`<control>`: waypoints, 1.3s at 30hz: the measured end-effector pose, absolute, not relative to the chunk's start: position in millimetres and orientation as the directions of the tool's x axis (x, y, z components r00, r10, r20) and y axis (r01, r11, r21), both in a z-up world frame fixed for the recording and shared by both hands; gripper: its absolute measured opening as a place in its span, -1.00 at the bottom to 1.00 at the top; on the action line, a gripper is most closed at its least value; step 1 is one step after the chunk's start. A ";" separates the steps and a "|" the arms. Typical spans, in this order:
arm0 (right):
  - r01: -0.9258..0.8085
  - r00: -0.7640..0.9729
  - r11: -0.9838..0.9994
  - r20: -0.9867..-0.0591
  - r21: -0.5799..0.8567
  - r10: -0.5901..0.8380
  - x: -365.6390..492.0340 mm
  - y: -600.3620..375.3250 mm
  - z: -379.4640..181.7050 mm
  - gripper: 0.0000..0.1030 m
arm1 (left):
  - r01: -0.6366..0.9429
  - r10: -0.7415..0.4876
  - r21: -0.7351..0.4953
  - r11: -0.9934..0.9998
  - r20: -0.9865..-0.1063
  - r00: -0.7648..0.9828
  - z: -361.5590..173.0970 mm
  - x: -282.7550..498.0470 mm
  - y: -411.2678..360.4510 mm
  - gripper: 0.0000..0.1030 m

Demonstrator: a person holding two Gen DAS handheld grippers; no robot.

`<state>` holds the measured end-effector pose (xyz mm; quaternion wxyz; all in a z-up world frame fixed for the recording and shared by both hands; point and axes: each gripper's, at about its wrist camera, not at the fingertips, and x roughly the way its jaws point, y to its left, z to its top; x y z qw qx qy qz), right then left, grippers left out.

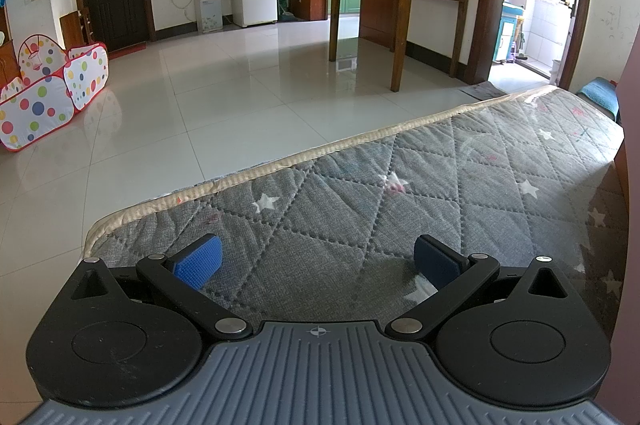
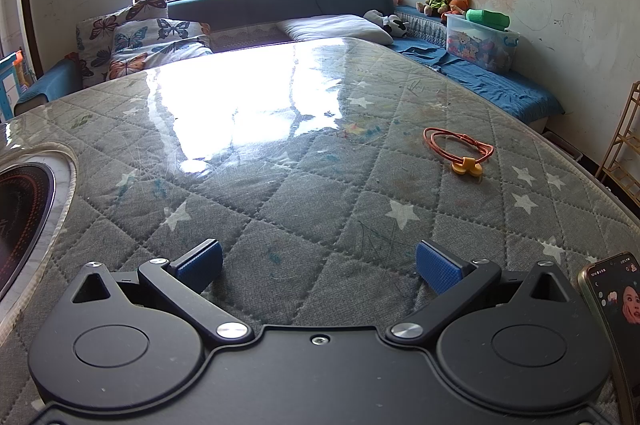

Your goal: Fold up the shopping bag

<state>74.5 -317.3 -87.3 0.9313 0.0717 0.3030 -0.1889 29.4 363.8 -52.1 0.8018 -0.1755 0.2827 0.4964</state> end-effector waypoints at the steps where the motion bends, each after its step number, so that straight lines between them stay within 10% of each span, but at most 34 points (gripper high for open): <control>1: 0.395 0.745 0.918 -0.591 0.019 -0.308 74.4 -317.4 -87.3 1.00 | -0.895 0.697 -0.001 0.446 -0.628 0.347 -52.0 29.4 364.1 1.00; 39: 0.395 0.745 0.918 -0.591 0.019 -0.309 74.3 -317.3 -87.3 1.00 | -0.895 0.697 -0.001 0.446 -0.628 0.347 -52.3 29.7 363.7 1.00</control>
